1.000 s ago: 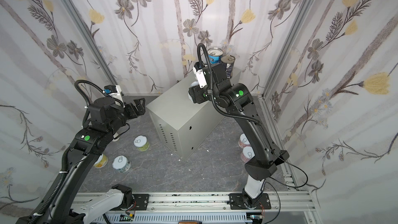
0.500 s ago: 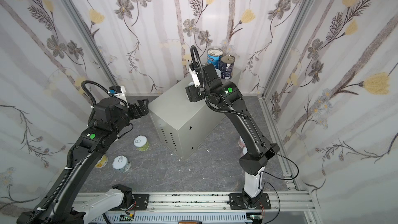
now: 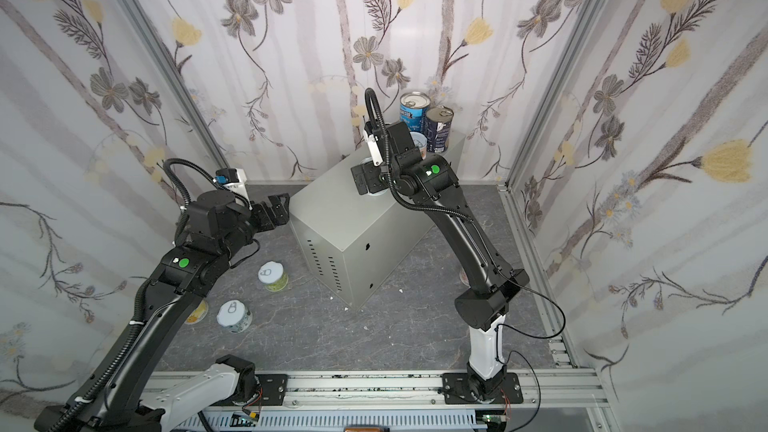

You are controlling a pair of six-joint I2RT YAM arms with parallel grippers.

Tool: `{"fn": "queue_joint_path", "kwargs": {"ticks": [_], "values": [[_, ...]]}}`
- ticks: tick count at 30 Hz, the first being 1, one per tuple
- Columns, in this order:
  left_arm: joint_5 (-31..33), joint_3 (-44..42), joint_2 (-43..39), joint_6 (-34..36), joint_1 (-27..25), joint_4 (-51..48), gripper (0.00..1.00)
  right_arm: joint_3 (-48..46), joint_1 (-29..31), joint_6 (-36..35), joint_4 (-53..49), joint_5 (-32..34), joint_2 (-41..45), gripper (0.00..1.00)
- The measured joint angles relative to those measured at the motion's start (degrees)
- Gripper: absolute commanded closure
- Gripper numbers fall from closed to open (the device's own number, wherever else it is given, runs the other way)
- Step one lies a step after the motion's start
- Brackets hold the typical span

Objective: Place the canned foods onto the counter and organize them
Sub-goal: 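Lower the light-blue can onto the cabinet top beside the coconut can, then push the light-blue can toward the other cans with the right gripper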

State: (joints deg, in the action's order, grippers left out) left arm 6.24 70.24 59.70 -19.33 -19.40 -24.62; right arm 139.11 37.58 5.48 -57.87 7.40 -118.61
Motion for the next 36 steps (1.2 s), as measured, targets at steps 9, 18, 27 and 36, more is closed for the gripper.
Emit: {"fn": "queue_joint_path", "kwargs": {"ticks": [9,18,27,36], "values": [[-0.35,-0.42,-0.31,0.00,0.00,0.39,0.00,0.04,-0.20,-0.68,3.63,-1.75,3.74,0.00],[-0.22,-1.05,-3.67,0.04,0.00,0.42,0.00,-0.28,-0.20,-1.25,6.88,-2.34,11.02,0.10],[0.37,-2.78,-7.58,0.00,0.00,0.35,0.00,-22.60,0.63,-0.94,14.36,-2.97,27.54,0.36],[1.42,-8.68,-11.72,-0.17,0.07,0.11,0.00,-51.30,1.84,1.62,27.10,-5.51,43.47,0.44]]}}
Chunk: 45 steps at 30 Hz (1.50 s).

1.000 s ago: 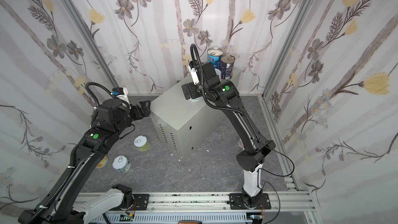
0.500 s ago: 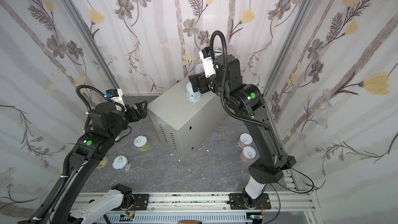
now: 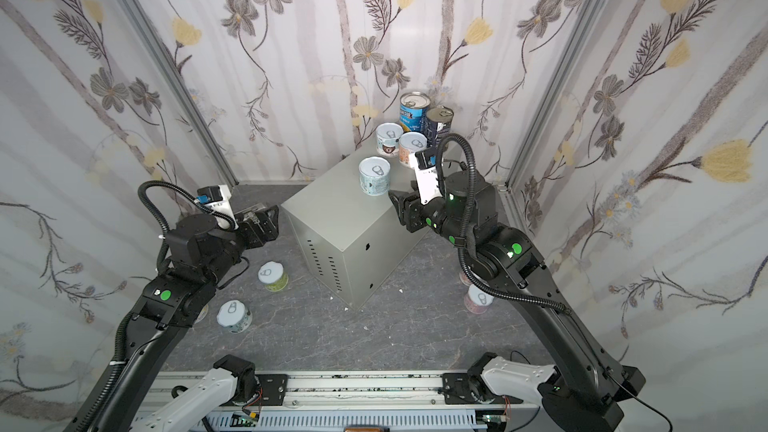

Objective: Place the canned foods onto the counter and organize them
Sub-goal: 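Push the light-blue can toward the other cans with the right gripper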

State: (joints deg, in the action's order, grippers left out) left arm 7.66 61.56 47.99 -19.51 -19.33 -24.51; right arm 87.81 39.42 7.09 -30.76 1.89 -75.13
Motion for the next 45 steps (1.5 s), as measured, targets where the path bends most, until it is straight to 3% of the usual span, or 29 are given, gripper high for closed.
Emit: {"fn": "queue_joint_path", "kwargs": {"ticks": [11,19,45], "values": [[2.51,-7.85,-5.88,-0.68,0.00,0.11,0.00,-7.13,0.66,3.98,8.79,-0.63,-0.98,0.45],[3.19,-12.90,-7.63,-1.46,0.00,0.70,0.00,-4.22,0.85,5.92,9.27,1.27,-6.88,0.48],[1.86,-16.61,-6.27,-1.27,-0.02,5.16,0.00,4.74,1.03,8.66,10.47,7.63,-20.55,0.52]]}}
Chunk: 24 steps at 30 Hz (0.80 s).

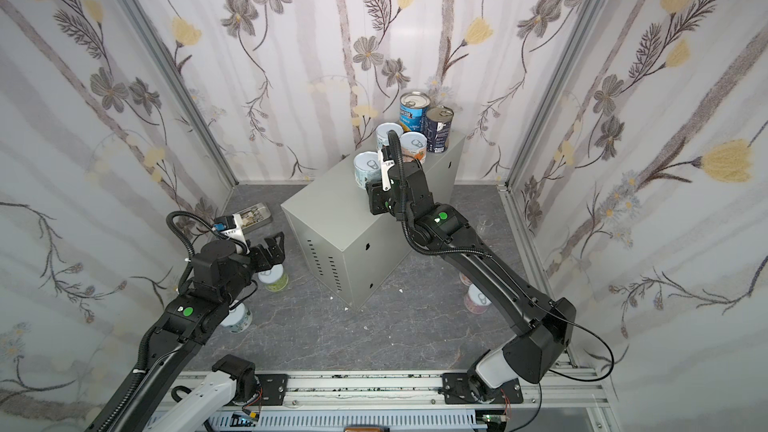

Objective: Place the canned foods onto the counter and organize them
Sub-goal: 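Push the light-blue can toward the other cans with the right gripper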

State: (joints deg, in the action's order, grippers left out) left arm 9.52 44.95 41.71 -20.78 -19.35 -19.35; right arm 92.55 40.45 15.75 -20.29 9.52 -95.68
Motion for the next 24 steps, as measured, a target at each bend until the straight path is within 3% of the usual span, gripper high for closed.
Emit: {"fn": "queue_joint_path", "kwargs": {"ticks": [3,6,24], "values": [[-0.20,-0.13,0.00,0.02,0.02,0.26,0.00,1.22,0.00,0.26,0.09,0.35,-1.25,0.32],[-0.42,-0.13,0.02,0.02,0.02,0.26,0.00,1.53,0.20,0.24,0.59,1.38,-1.95,0.24],[-1.42,-1.05,0.55,1.09,0.02,1.66,0.00,8.76,-0.68,0.70,1.81,5.88,-9.46,0.37]]}}
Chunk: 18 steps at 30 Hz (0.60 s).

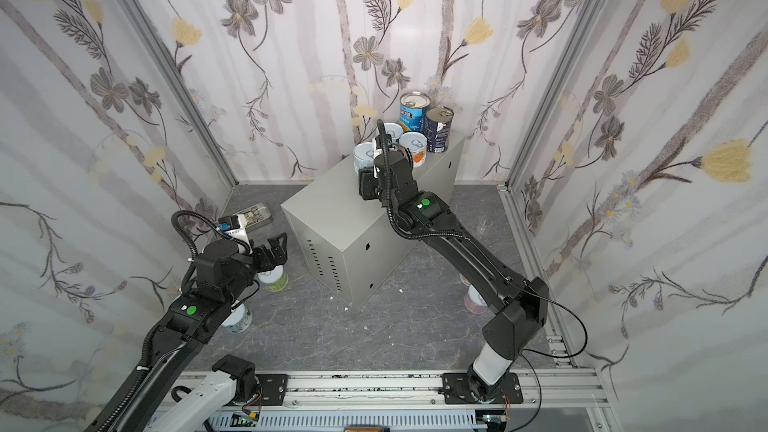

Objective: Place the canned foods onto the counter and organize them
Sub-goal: 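Push the light-blue can toward the other cans with the right gripper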

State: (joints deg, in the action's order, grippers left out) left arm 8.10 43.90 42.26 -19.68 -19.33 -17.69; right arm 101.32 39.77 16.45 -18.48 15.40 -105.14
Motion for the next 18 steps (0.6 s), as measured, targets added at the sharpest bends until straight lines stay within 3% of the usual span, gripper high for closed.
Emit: {"fn": "queue_joint_path", "kwargs": {"ticks": [18], "values": [[-0.17,-0.24,0.87,0.02,0.31,0.46,0.00,2.47,-1.05,-0.44,-2.58,1.51,-1.03,0.29]]}}
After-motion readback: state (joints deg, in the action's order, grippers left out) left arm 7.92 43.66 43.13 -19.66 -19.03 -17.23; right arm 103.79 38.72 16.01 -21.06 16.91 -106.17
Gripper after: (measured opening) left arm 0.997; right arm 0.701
